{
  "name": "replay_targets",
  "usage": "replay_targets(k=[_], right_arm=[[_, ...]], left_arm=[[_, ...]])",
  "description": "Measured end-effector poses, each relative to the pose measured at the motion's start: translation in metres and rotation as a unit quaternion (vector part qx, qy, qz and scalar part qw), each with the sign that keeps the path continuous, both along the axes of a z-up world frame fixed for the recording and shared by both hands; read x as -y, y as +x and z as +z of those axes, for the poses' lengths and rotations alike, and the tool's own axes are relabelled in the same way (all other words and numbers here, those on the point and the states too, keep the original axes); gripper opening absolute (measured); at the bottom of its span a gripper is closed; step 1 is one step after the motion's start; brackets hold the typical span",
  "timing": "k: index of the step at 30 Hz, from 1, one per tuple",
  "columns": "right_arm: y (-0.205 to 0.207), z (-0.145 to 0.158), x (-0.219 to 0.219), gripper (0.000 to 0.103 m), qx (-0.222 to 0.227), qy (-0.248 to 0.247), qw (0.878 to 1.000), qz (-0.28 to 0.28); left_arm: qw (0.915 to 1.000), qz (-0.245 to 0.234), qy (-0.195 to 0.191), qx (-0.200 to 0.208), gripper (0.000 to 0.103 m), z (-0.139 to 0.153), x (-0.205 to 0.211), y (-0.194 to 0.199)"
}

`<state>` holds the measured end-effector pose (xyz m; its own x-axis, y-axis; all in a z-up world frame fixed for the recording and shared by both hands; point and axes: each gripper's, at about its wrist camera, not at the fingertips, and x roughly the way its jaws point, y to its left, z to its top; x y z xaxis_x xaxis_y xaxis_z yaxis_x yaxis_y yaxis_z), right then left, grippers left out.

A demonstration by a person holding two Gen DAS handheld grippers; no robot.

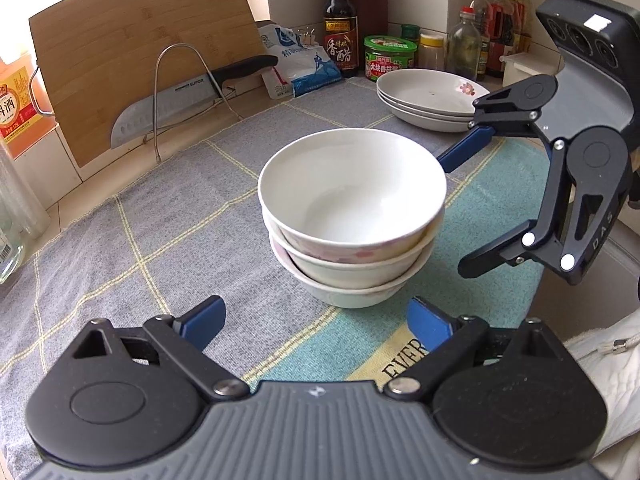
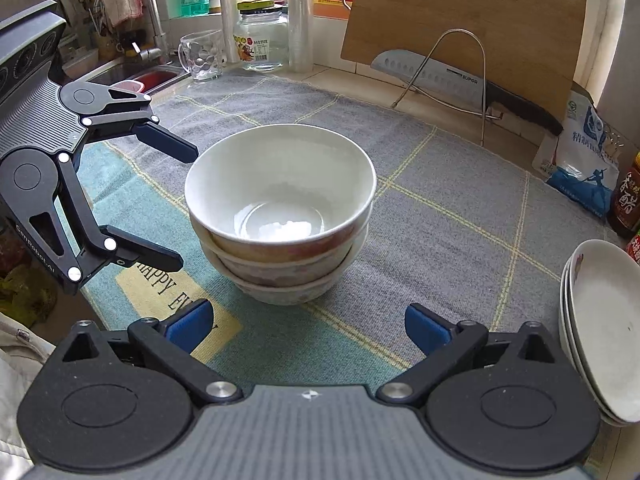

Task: Organize plates and bowls
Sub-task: 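Withdraw the right tool while moving the left tool toward the bowl stack, then grip the three-bowl stack from opposite sides with both tools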

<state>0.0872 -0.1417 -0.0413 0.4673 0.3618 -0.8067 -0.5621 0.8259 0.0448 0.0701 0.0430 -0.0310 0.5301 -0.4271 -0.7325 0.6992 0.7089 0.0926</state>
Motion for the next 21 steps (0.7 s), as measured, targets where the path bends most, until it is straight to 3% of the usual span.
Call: replay_targets(k=[5, 11, 21], right_arm=[[0.013, -0.012, 0.013, 0.103, -0.003, 0.008, 0.998, 0.066], [0.027, -0.013, 0.013, 0.103, 0.002, 0.018, 0.993, 0.116], [0.036, -0.014, -0.010, 0.102, 0.010, -0.017, 0.992, 0.122]], left_arm=[[0.9995, 0.029, 0.015, 0.000, 0.097, -0.007, 0.015, 0.000], [0.9991, 0.026, 0.033, -0.005, 0.096, -0.010, 0.023, 0.005], [0.9975, -0.066, 0.012, -0.023, 0.094, -0.016, 0.015, 0.028]])
